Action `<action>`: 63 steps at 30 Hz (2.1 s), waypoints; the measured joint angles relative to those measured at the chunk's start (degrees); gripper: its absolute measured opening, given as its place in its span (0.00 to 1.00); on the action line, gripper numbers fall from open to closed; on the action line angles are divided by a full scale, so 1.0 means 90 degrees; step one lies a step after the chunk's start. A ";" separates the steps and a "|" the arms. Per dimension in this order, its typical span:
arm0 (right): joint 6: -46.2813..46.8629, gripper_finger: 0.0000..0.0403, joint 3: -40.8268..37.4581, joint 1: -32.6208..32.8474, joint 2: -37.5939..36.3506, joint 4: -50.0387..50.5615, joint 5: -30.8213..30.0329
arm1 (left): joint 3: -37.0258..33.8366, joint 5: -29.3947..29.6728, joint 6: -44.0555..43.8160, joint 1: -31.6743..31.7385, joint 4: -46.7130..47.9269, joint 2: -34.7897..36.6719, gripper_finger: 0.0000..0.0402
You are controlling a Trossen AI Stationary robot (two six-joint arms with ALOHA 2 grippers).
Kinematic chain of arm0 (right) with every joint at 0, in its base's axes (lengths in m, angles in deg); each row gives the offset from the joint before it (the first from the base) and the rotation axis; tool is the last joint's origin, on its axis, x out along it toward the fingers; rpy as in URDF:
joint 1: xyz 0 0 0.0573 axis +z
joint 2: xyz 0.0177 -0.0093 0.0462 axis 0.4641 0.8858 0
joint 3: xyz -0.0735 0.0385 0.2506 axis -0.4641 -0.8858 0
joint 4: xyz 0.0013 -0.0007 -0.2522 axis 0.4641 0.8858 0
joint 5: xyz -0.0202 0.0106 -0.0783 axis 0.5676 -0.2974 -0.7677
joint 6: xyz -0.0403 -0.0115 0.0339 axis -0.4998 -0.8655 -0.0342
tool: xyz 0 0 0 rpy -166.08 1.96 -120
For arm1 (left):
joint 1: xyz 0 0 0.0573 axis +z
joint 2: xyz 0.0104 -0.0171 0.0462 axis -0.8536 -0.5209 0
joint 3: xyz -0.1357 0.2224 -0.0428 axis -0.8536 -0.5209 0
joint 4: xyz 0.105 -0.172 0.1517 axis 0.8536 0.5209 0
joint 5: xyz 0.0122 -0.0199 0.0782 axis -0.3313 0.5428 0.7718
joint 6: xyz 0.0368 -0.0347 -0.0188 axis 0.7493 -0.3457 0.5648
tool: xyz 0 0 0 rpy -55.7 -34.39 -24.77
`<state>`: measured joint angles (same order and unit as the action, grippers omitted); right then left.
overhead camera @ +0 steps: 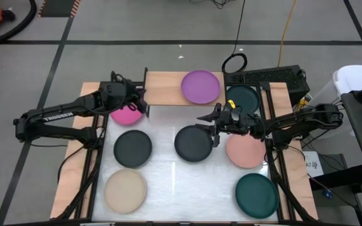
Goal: Place and stack plates onto a shelf
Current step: Stack the pink plate on top of the purple plate on the shelf
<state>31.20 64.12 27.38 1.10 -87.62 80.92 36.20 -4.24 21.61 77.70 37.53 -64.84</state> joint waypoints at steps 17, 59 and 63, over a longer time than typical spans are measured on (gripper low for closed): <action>-0.0046 0.32 0.0000 0.0000 0.0000 -0.0025 0.0001 | 0.0000 -0.0002 0.1926 0.0000 -0.0285 0.0000 0.11; -0.0007 0.32 0.0000 0.0000 0.0000 -0.0020 0.0005 | -0.0002 0.0608 0.2055 0.0001 -0.1173 0.0002 0.11; -0.0005 0.32 0.0000 0.0000 0.0000 -0.0020 0.0005 | -0.0002 0.0653 0.1805 0.0002 -0.0848 0.0000 0.11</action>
<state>31.16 64.12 27.38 1.10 -87.80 80.96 36.18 1.63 37.86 77.72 29.90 -64.84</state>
